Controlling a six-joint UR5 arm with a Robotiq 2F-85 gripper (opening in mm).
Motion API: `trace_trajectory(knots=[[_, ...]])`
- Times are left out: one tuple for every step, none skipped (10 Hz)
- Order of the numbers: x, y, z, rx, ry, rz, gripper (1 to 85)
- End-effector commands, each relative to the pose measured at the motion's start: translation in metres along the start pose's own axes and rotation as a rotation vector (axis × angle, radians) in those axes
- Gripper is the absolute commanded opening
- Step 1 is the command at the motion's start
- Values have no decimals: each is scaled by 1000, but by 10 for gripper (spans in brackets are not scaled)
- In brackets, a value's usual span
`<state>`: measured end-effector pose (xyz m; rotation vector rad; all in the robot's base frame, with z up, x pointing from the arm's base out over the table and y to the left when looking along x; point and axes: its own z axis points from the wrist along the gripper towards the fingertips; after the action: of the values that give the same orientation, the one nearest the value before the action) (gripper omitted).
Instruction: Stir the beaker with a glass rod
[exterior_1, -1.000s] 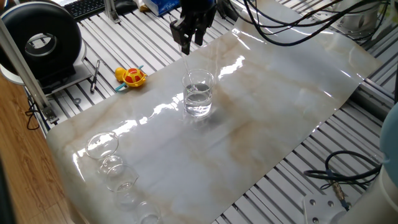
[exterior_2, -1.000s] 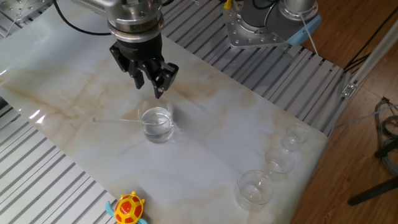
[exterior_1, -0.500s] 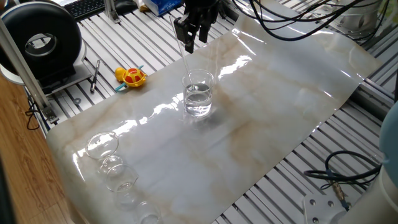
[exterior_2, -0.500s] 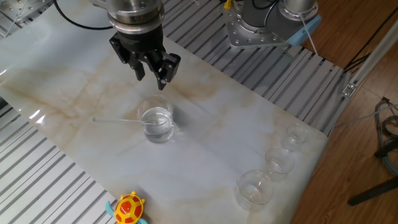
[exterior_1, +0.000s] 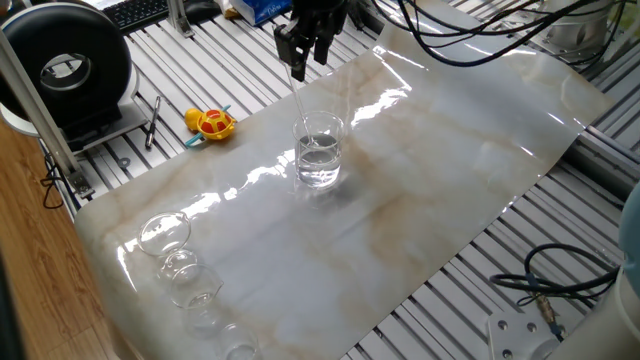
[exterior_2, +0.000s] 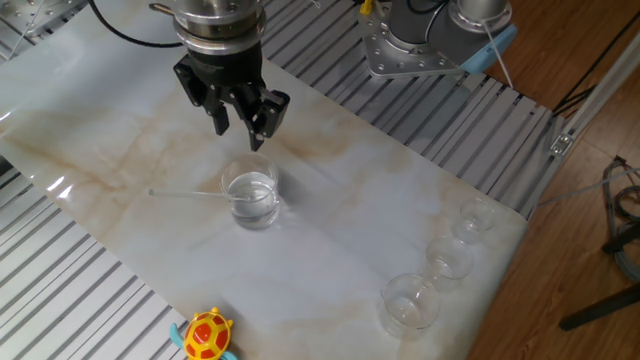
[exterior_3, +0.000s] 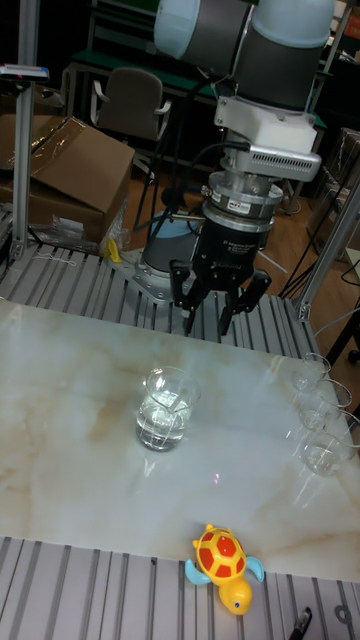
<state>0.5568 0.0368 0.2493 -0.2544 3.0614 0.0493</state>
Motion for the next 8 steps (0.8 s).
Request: trace_trajectory(knots=[[11, -9, -22, 3, 39, -17, 500], [12, -16, -29, 2, 47, -38, 500], [14, -19, -35, -10, 62, -61, 500], [9, -19, -33, -12, 47, -62, 503], [5, -18, -32, -17, 34, -56, 503], [1, -17, -32, -19, 18, -46, 503], [-2, -19, -32, -13, 5, -31, 503], [-1, -18, -32, -14, 8, -31, 503]])
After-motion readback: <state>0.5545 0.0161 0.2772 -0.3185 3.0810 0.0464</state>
